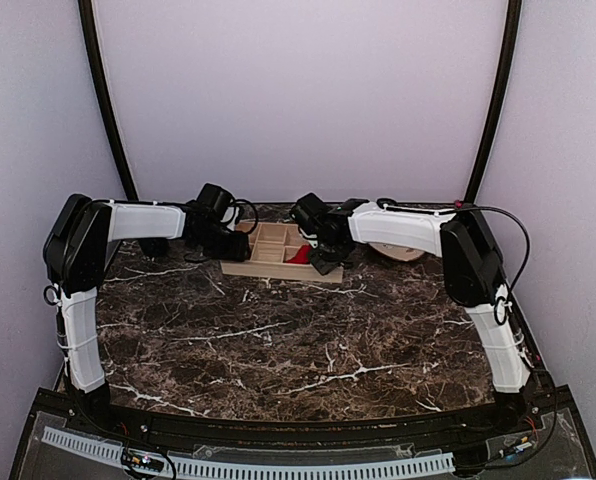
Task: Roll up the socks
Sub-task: Place the sock in the storage box.
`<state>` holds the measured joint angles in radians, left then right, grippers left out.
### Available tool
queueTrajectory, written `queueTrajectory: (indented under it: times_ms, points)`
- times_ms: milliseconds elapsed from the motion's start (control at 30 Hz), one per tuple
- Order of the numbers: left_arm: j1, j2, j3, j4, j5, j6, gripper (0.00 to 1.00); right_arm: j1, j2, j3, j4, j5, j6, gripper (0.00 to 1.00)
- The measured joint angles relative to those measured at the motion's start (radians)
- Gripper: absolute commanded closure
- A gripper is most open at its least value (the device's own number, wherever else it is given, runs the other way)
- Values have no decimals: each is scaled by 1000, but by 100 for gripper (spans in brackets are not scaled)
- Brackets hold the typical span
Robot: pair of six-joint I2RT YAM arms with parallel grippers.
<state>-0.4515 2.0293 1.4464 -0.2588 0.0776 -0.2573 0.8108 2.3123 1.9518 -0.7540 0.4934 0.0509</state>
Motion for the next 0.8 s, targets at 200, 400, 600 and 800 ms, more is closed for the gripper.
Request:
queueTrajectory:
  times_ms: [200, 400, 600, 800]
  points:
    - [0, 0, 0, 0, 4, 1, 51, -83, 0, 9, -9, -176, 57, 100]
    - [0, 1, 0, 1, 15, 2, 51, -147, 0, 27, -19, -320, 92, 100]
    - [0, 5, 0, 8, 19, 3, 51, -171, 7, 89, -84, -414, 109, 100]
    - [0, 7, 0, 11, 21, 4, 52, -177, 54, 194, -161, -483, 104, 92]
